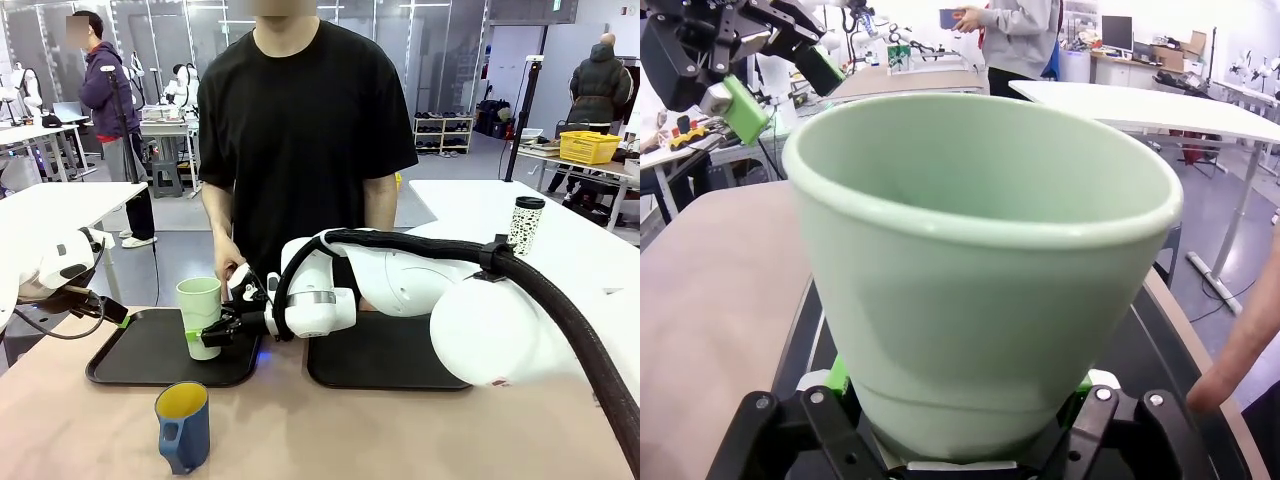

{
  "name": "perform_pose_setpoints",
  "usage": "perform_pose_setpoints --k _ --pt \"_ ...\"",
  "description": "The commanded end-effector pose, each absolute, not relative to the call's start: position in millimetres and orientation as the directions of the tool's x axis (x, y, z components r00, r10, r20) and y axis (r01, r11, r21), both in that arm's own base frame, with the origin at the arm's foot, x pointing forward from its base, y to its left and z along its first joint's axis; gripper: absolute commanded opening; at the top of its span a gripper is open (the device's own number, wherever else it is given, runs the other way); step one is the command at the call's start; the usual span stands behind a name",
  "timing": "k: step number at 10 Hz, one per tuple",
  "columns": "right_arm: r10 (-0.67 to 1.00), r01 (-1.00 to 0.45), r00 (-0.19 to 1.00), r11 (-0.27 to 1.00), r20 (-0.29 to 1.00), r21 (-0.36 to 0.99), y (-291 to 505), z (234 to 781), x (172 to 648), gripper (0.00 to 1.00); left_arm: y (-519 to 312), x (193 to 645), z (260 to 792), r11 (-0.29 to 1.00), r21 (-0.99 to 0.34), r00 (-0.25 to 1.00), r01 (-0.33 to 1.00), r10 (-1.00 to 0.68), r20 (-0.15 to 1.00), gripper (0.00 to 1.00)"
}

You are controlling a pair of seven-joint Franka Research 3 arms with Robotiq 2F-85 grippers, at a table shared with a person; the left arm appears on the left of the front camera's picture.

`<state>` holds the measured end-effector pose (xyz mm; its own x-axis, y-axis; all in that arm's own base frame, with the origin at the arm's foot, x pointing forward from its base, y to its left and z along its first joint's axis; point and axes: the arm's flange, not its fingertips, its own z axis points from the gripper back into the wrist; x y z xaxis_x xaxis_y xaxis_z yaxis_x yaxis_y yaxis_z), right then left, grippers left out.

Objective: Sort and store the cups by type.
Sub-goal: Place the picked Reusable plastic cup into the Flat Tray indicated by the person.

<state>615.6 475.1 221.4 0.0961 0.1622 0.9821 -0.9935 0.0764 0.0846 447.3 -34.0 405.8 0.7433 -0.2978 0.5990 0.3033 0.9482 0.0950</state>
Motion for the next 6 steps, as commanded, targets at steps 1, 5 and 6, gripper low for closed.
perform_pose_setpoints --k 1,5,6 --pt "0.172 -0.991 0.097 0.102 0.98 0.081 479.2 216.0 622.8 0.84 -33.0 447.6 406.5 0.947 0.101 0.742 0.304 -0.302 0.599 1.0" --pt "0.204 -0.991 0.103 0.106 0.974 0.082 473.7 212.7 621.8 1.0 -33.0 447.6 406.5 0.947 0.101 0.742 0.304 -0.302 0.599 1.0" --pt "0.214 -0.992 0.097 0.096 0.972 0.078 474.0 213.9 620.3 1.0 -33.0 447.6 406.5 0.947 0.101 0.742 0.304 -0.302 0.599 1.0"
